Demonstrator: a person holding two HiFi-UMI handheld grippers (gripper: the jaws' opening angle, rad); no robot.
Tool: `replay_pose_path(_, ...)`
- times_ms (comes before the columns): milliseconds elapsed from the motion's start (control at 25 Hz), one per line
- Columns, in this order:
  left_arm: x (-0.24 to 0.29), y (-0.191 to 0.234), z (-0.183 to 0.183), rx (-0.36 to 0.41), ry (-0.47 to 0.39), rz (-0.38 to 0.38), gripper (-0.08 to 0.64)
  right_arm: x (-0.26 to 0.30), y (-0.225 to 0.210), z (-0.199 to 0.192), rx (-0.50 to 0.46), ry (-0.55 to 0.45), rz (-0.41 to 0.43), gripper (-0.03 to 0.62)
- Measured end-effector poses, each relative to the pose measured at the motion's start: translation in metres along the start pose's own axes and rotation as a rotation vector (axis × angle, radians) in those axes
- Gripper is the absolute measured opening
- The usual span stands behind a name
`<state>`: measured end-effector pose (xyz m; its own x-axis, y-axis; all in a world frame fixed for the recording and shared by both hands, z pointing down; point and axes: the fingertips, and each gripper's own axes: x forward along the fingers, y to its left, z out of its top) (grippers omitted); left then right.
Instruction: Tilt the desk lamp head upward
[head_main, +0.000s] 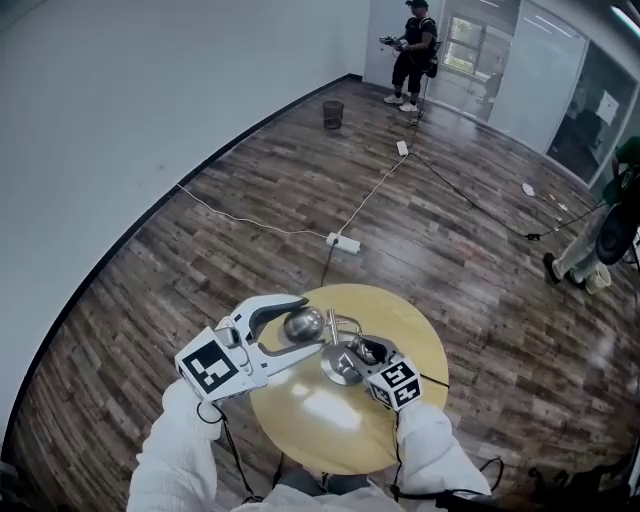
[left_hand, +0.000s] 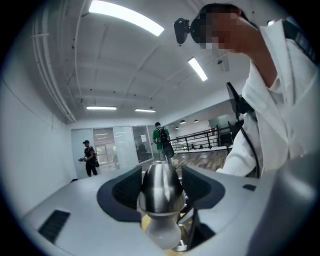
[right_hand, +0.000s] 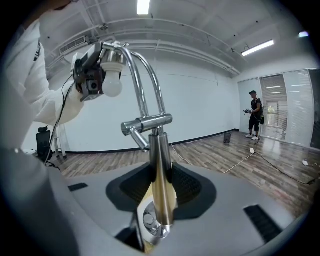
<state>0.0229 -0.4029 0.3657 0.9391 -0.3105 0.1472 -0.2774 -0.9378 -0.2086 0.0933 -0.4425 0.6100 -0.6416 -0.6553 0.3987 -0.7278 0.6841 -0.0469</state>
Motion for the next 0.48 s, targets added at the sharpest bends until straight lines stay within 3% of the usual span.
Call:
replay_pose_path(200, 0.046, -0.011, 0.036, 0.06, 0.002, -0.079, 0.247, -0.005, 0.001, -0.001, 0.0, 0.004, 0.003, 0.133)
replay_pose_path(480, 0.087, -0.025, 0.053, 0.098, 0.041, -0.152, 0.242, -0.009, 0.001, -0.003, -0.003, -0.001, 0.006, 0.133)
